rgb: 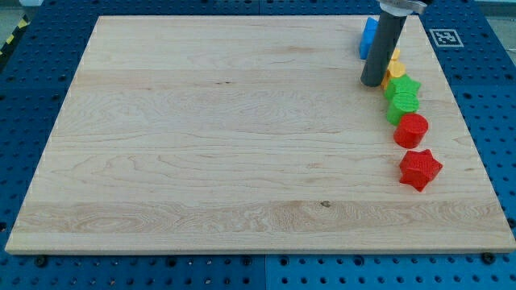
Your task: Push the blue cube slightly between the blue triangle and yellow hexagon
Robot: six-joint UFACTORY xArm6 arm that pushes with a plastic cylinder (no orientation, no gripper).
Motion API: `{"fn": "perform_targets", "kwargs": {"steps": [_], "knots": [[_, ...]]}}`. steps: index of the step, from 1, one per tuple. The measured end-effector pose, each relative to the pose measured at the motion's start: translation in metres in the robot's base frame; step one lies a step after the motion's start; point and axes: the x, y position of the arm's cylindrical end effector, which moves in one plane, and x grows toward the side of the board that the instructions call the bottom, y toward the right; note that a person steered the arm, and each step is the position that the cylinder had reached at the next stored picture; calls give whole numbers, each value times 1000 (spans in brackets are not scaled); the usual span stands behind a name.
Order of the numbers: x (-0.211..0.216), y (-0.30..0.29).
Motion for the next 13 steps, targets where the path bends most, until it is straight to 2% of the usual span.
{"fn": "perform_targets", "kwargs": {"steps": [1, 2, 5, 6, 7, 8, 9, 10, 11, 13], "knots": [[-27, -32], [-54, -41], [-63, 27], [-63, 17], [-63, -26], [-91, -48], [-138, -52], [-167, -26], [-167, 10], [-167, 7]]}}
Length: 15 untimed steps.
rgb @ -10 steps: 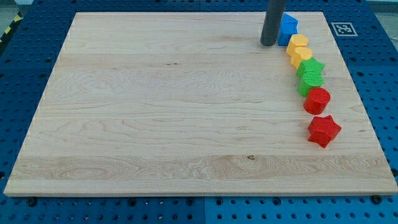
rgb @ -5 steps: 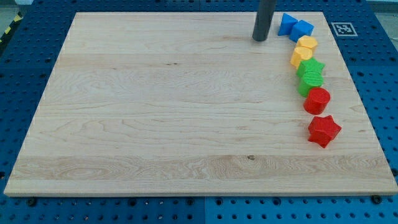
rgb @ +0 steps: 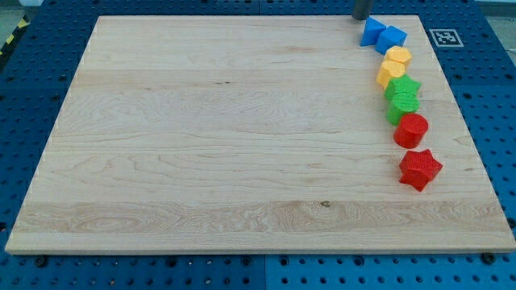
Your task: Push the blue cube slightly between the blue triangle and yellow hexagon
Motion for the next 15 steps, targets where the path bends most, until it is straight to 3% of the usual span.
{"fn": "perform_targets", "kwargs": {"steps": [1, 3, 8, 9, 10, 12, 15], "knots": [[0, -34], [27, -31], [14, 55], [14, 102], [33, 114], [84, 110], [84, 96]]}}
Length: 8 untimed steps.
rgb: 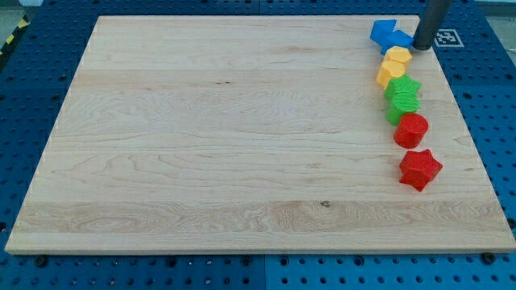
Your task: Push the blue cube slightly between the blue triangle and yellow hexagon
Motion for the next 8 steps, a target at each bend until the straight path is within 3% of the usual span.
{"fn": "perform_targets", "kwargs": {"steps": [8], "knots": [[16, -26]]}}
